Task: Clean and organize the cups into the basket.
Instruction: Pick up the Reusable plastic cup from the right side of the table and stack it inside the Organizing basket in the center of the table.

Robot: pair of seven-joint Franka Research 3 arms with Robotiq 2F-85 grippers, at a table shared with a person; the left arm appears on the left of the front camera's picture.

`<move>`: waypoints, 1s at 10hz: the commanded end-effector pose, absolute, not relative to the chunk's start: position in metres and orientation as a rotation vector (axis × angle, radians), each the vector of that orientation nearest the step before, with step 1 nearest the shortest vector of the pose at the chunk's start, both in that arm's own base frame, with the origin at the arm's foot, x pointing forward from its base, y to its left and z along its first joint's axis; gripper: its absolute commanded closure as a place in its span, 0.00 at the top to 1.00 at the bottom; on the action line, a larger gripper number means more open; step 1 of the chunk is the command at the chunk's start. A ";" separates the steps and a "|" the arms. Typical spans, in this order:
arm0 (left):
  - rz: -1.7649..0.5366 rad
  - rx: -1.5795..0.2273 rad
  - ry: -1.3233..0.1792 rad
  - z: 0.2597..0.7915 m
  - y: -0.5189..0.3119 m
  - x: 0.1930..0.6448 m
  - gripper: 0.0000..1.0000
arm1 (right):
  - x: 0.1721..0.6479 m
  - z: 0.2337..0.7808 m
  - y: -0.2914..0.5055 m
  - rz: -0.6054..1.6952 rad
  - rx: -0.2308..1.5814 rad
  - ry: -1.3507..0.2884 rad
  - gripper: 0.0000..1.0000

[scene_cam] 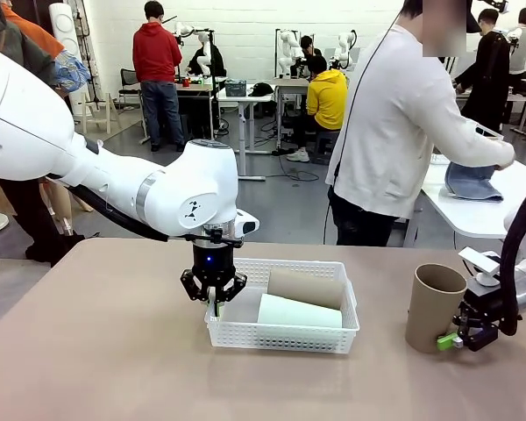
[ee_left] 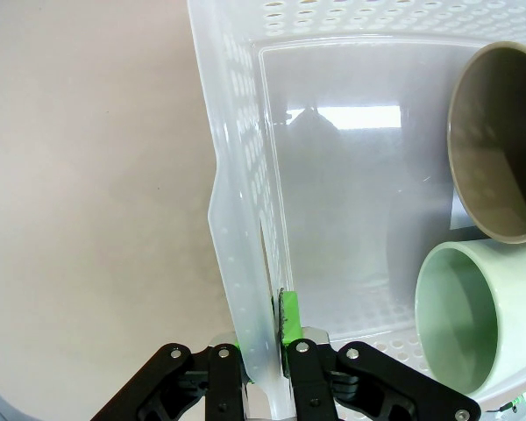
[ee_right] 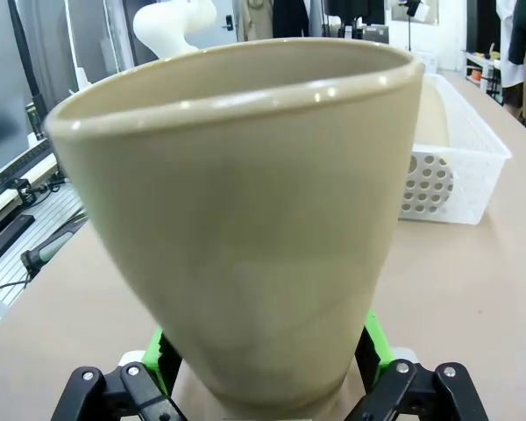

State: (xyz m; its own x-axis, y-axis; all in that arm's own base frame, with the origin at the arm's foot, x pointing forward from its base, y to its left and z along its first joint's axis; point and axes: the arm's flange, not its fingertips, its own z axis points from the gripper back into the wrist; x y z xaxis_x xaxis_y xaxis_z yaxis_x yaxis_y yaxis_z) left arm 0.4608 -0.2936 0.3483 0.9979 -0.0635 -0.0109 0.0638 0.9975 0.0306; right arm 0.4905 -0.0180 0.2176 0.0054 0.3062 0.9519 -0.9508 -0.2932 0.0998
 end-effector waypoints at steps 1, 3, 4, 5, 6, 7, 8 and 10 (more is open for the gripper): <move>-0.069 0.033 0.012 0.348 -0.294 0.459 0.00 | 0.494 0.216 -0.006 1.506 1.202 -0.780 1.00; -0.069 0.033 0.012 0.348 -0.294 0.459 0.00 | 0.492 0.215 -0.002 1.521 1.219 -0.769 1.00; -0.069 0.033 0.012 0.348 -0.294 0.459 0.00 | 0.491 0.215 -0.004 1.520 1.236 -0.769 0.61; -0.069 0.033 0.012 0.348 -0.294 0.459 0.00 | 0.493 0.215 -0.004 1.515 1.238 -0.771 0.41; -0.069 0.033 0.012 0.348 -0.294 0.459 0.00 | 0.493 0.215 -0.005 1.512 1.238 -0.778 0.03; -0.069 0.033 0.012 0.348 -0.294 0.459 0.00 | 0.492 0.216 -0.006 1.508 1.237 -0.785 0.00; -0.069 0.033 0.012 0.348 -0.294 0.459 0.00 | 0.491 0.223 -0.011 1.489 1.212 -0.821 0.00; -0.069 0.033 0.012 0.348 -0.294 0.459 0.00 | 0.484 0.295 -0.023 1.317 1.065 -0.961 0.00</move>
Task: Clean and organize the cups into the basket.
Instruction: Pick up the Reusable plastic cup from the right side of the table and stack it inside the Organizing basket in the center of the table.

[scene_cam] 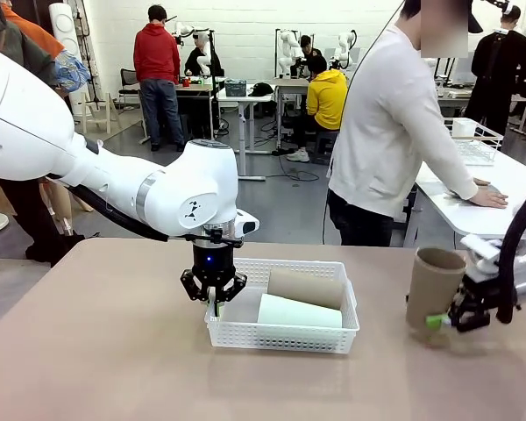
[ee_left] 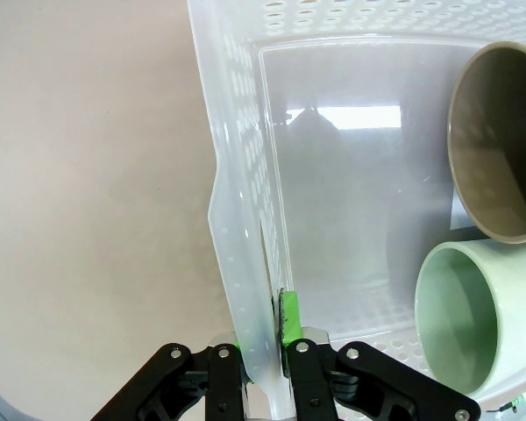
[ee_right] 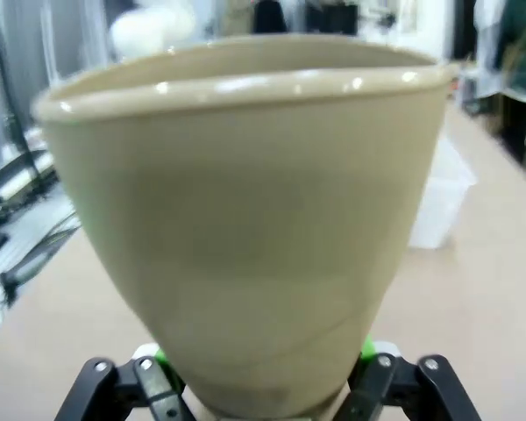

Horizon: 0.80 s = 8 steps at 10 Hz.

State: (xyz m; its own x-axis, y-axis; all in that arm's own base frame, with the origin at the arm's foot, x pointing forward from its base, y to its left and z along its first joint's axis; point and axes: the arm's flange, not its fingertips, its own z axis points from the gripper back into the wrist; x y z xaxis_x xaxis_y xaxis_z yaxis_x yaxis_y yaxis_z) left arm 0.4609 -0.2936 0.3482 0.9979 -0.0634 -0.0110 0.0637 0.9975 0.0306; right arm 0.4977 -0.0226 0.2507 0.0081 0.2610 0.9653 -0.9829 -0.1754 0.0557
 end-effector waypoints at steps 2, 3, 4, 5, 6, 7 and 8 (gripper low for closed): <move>-0.069 0.033 0.012 0.348 -0.294 0.459 0.00 | 0.481 0.391 -0.028 1.191 0.949 -0.975 0.00; -0.069 0.033 0.012 0.348 -0.294 0.459 0.00 | 0.484 0.429 -0.027 1.136 0.942 -0.987 0.00; -0.069 0.033 0.012 0.348 -0.294 0.459 0.00 | 0.485 0.457 -0.025 1.098 0.948 -0.980 0.00; -0.069 0.033 0.012 0.348 -0.294 0.459 0.00 | 0.483 0.473 -0.022 1.101 0.936 -0.992 0.00; -0.069 0.033 0.012 0.348 -0.294 0.459 0.00 | 0.482 0.477 -0.021 1.098 0.938 -0.974 0.00; -0.069 0.033 0.012 0.348 -0.294 0.459 0.00 | 0.478 0.483 -0.036 1.131 0.937 -1.002 0.00; -0.069 0.033 0.012 0.348 -0.294 0.459 0.00 | 0.478 0.483 -0.036 1.131 0.937 -1.002 0.00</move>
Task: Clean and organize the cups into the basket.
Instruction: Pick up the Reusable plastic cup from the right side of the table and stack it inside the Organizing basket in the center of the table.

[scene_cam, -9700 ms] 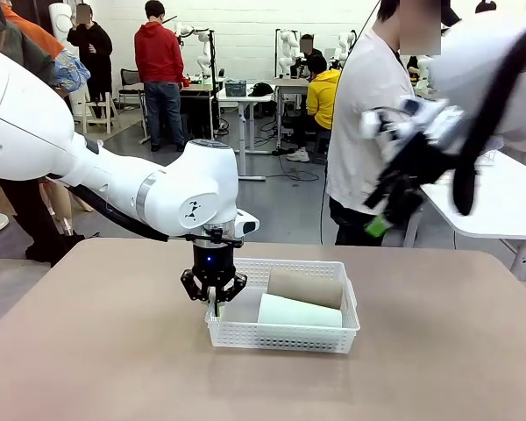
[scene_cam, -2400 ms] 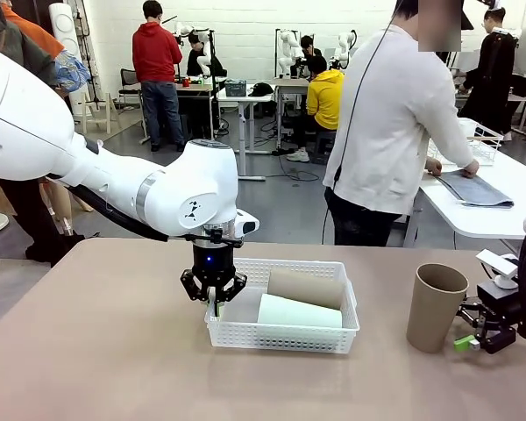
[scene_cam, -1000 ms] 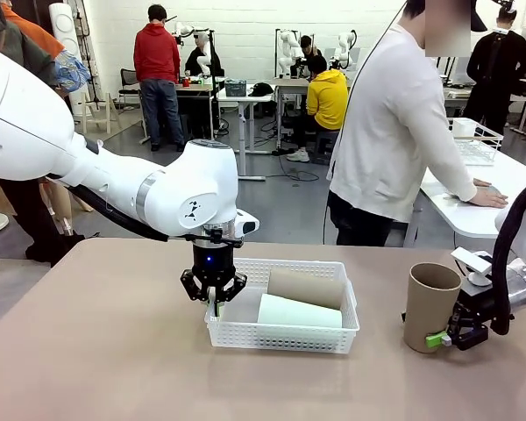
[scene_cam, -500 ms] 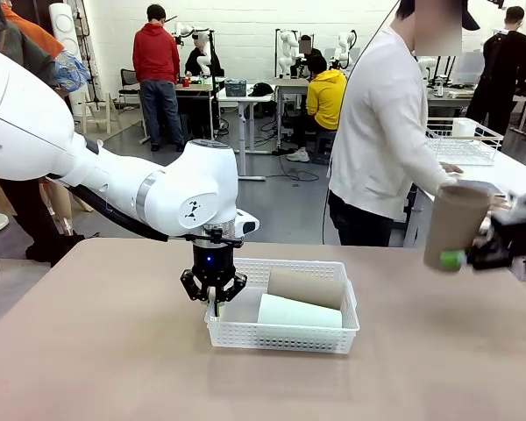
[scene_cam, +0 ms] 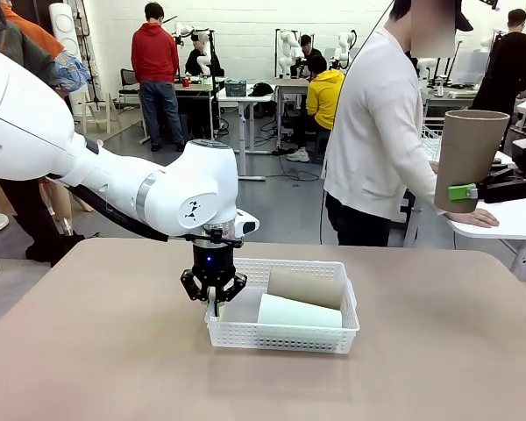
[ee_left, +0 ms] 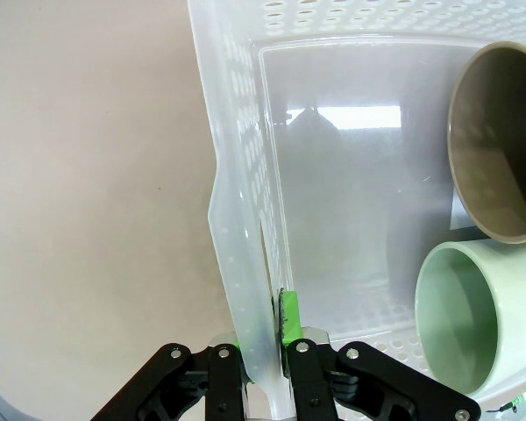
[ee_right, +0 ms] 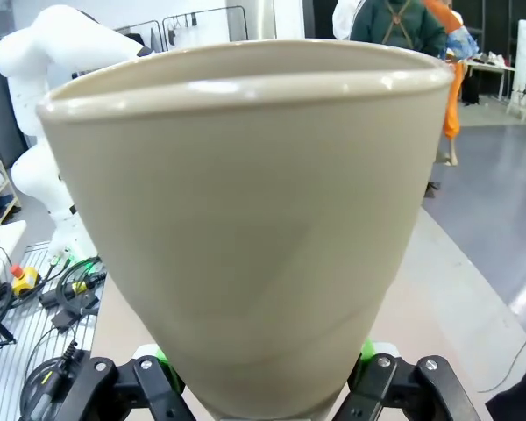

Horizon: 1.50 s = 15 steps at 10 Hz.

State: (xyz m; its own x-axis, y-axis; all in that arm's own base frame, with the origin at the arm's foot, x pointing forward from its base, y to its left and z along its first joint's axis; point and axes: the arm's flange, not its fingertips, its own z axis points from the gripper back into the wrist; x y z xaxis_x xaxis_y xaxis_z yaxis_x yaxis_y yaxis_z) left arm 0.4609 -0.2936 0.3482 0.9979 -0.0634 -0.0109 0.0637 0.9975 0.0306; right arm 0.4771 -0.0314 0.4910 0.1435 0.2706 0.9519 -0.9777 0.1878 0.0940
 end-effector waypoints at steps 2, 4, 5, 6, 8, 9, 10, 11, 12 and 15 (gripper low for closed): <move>-0.069 0.033 0.012 0.348 -0.294 0.459 0.00 | 0.478 0.483 -0.036 1.131 0.937 -1.002 0.00; -0.069 0.033 0.012 0.348 -0.294 0.459 0.00 | 0.478 0.483 -0.036 1.131 0.937 -1.002 0.00; -0.069 0.033 0.012 0.348 -0.294 0.459 0.00 | 0.478 0.483 -0.036 1.131 0.937 -1.002 0.00; -0.069 0.033 0.012 0.348 -0.294 0.459 0.00 | 0.479 0.483 -0.036 1.115 0.931 -0.992 0.78; -0.069 0.033 0.012 0.348 -0.294 0.459 0.00 | 0.469 0.493 0.036 1.290 0.761 -0.781 0.78; -0.069 0.033 0.012 0.348 -0.294 0.459 0.00 | 0.469 0.491 0.080 1.369 0.684 -0.666 0.78; -0.069 0.033 0.012 0.348 -0.294 0.459 0.00 | 0.472 0.481 0.116 1.416 0.630 -0.528 0.78; -0.069 0.033 0.012 0.348 -0.294 0.459 0.00 | 0.475 0.468 0.145 1.461 0.590 -0.396 0.78; -0.069 0.033 0.012 0.348 -0.294 0.459 0.00 | 0.478 0.451 0.169 1.477 0.540 -0.291 0.78; -0.069 0.033 0.012 0.348 -0.294 0.459 0.00 | 0.478 0.420 0.221 1.508 0.423 -0.112 0.78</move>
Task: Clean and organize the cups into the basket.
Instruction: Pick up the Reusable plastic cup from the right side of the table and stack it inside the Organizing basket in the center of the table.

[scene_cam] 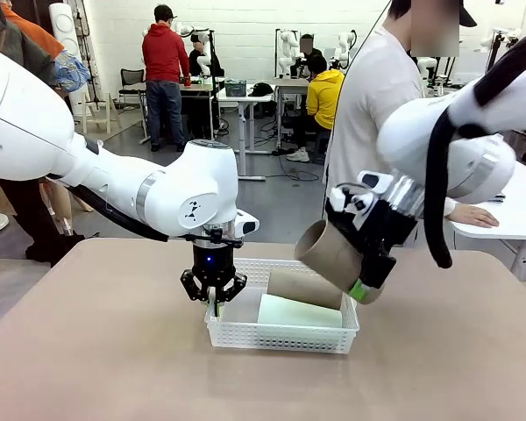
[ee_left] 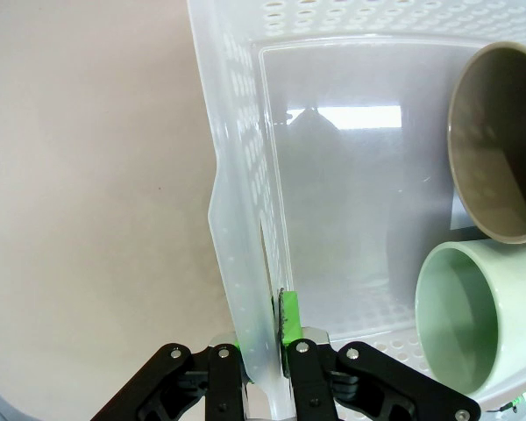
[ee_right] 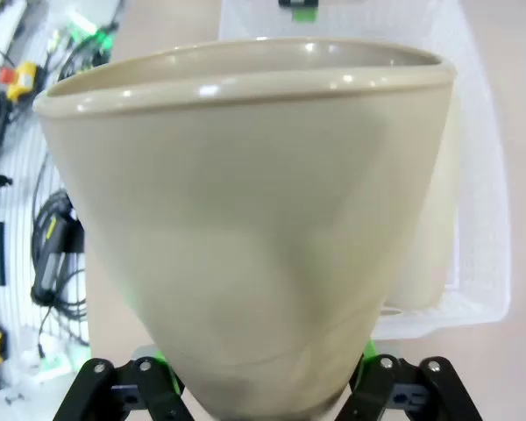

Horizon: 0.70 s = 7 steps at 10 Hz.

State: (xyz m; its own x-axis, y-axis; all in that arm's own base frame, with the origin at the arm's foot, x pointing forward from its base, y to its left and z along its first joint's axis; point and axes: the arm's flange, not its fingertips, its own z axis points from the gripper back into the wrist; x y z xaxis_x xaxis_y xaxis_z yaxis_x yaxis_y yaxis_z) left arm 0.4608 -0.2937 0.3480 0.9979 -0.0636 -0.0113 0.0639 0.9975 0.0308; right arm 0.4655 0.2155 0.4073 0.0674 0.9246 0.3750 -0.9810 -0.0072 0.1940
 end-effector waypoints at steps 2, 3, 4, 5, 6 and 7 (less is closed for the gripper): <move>-0.069 0.033 0.012 0.348 -0.294 0.459 0.00 | 0.477 0.418 0.241 1.500 0.336 -0.041 0.78; -0.069 0.033 0.012 0.348 -0.294 0.459 0.00 | 0.481 0.415 0.248 1.477 0.296 -0.007 0.78; -0.069 0.033 0.012 0.348 -0.294 0.459 0.00 | 0.485 0.410 0.253 1.453 0.259 0.028 0.78; -0.069 0.033 0.012 0.348 -0.294 0.459 0.00 | 0.490 0.404 0.258 1.434 0.225 0.056 0.78; -0.069 0.033 0.012 0.348 -0.294 0.459 0.00 | 0.493 0.400 0.265 1.425 0.202 0.069 0.78; -0.069 0.033 0.012 0.348 -0.294 0.459 0.00 | 0.494 0.398 0.275 1.436 0.217 0.066 0.78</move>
